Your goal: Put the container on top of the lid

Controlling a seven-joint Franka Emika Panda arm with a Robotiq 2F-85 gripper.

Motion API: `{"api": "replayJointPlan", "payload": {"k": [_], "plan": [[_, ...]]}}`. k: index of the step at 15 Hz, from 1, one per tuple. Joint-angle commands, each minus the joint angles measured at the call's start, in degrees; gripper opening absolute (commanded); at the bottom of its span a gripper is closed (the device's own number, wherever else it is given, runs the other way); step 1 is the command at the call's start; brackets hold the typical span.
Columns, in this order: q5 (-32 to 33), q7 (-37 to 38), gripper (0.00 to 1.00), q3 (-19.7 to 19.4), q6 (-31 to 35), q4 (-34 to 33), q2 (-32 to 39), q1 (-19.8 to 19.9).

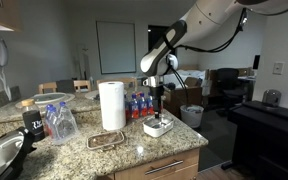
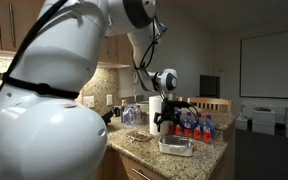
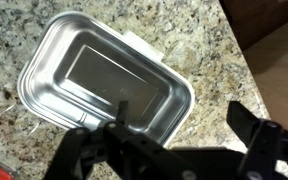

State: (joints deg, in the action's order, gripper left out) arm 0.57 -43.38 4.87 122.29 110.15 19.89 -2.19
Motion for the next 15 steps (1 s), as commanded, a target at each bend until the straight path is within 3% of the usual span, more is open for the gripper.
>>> {"api": "replayJointPlan", "payload": {"k": [1, 15], "plan": [[-1.06, -3.25, 1.0, 1.98, 2.49, -0.59, 3.1, 1.39], [-0.01, -2.01, 1.0, 3.82, 9.58, -2.18, 10.73, 1.96]]}}
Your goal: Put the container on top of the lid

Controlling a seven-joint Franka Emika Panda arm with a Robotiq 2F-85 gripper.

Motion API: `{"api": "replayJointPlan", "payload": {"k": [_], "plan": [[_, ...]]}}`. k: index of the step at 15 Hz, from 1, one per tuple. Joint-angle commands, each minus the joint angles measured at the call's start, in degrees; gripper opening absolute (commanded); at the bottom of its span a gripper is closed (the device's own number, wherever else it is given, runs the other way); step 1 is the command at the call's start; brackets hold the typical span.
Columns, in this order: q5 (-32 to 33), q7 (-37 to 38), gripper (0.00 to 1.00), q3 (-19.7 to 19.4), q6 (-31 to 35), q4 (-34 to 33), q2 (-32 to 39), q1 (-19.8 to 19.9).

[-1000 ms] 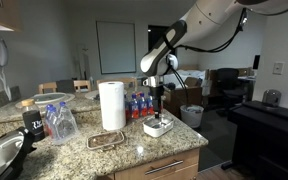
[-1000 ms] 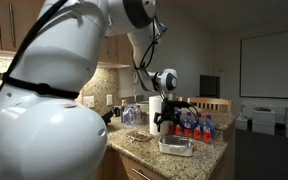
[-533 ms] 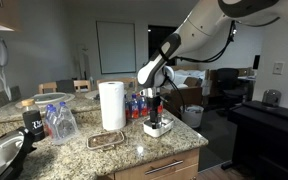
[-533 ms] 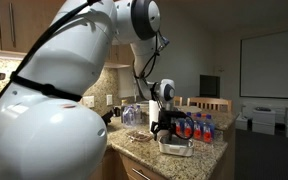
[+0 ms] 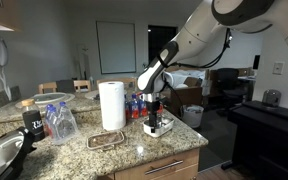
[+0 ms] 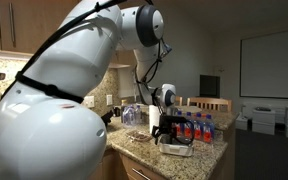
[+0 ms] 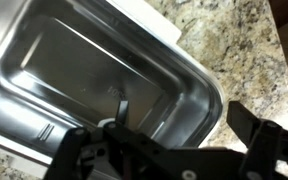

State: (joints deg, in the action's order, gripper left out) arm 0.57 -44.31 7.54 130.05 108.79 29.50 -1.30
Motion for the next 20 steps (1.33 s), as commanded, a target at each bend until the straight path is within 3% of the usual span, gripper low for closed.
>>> {"api": "replayJointPlan", "payload": {"k": [1, 3, 4, 6, 15, 18, 20], "plan": [[-0.11, -1.18, 1.0, 1.31, 1.77, -1.28, 1.61, 1.16], [-0.24, -1.21, 1.0, 1.5, 1.16, -2.24, 2.73, 1.27], [-0.23, -1.14, 0.75, 1.53, 0.97, -2.64, 3.16, 1.32], [-0.31, -1.03, 0.67, 1.56, 0.98, -3.25, 3.95, 1.53], [1.63, 3.08, 0.08, 0.66, 6.19, -1.16, 2.69, -0.04], [2.01, 7.17, 0.02, 0.35, 11.23, 1.07, 2.03, -0.81], [2.48, 10.37, 0.05, 0.11, 14.35, 2.37, 1.69, -1.34]]}}
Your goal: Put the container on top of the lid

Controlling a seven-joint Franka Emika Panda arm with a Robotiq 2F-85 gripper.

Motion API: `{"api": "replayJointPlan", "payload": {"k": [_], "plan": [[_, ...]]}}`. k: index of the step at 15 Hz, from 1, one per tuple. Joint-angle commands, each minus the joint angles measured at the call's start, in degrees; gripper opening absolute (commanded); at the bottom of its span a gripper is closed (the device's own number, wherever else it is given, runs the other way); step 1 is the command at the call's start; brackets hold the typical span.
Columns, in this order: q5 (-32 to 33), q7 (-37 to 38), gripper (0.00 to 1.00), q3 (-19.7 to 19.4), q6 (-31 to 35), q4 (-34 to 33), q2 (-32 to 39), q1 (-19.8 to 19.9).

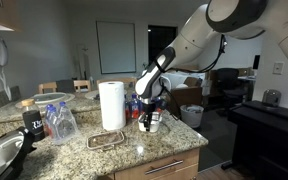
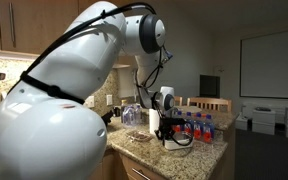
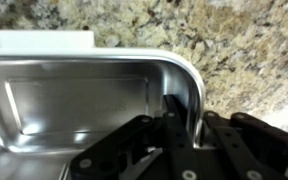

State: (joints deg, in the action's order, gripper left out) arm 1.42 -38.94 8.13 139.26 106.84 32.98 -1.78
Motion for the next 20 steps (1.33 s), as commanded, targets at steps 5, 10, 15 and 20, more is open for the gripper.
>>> {"api": "replayJointPlan", "payload": {"k": [5, 10, 15, 20], "plan": [[1.39, 9.48, 0.05, 0.38, 9.12, 7.44, -3.18, 0.06], [2.61, 15.37, 0.05, -0.39, 14.76, 12.52, -6.04, -1.27], [8.82, 26.11, 0.05, -4.38, 14.63, 15.14, -8.85, -6.09], [11.86, 29.53, 0.05, -4.61, 9.94, 14.13, -9.63, -8.37]]}}
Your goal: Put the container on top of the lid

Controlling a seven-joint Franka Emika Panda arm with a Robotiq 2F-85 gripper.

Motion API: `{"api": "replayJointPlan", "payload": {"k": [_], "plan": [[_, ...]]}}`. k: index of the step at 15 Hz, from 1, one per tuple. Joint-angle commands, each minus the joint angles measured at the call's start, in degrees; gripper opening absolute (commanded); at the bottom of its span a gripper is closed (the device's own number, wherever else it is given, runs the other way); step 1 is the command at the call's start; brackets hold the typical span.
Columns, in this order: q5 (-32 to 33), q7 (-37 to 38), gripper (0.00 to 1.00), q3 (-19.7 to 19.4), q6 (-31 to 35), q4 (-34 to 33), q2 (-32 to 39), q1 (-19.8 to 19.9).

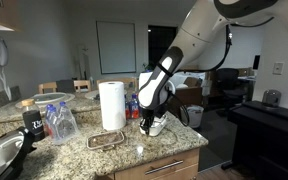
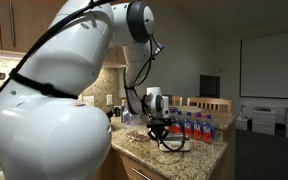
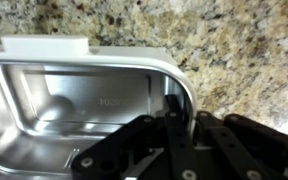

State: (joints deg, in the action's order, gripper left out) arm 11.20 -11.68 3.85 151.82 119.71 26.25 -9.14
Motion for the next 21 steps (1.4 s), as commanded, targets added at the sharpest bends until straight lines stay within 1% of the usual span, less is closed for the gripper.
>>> {"api": "replayJointPlan", "payload": {"k": [1, 6, 12, 18, 21], "plan": [[2.09, 2.18, 0.05, -0.15, -3.13, 1.05, -3.09, -1.08], [1.42, 2.31, 0.05, 0.75, -2.54, 1.62, -5.04, -1.16], [-1.57, 0.95, 0.05, 4.22, -4.6, 0.23, -5.55, -0.8], [-5.22, 2.45, 0.04, 6.36, -14.35, -5.52, -3.92, -1.15], [-9.8, 0.72, 0.04, 7.94, -18.24, -10.44, -1.08, -0.36]]}}
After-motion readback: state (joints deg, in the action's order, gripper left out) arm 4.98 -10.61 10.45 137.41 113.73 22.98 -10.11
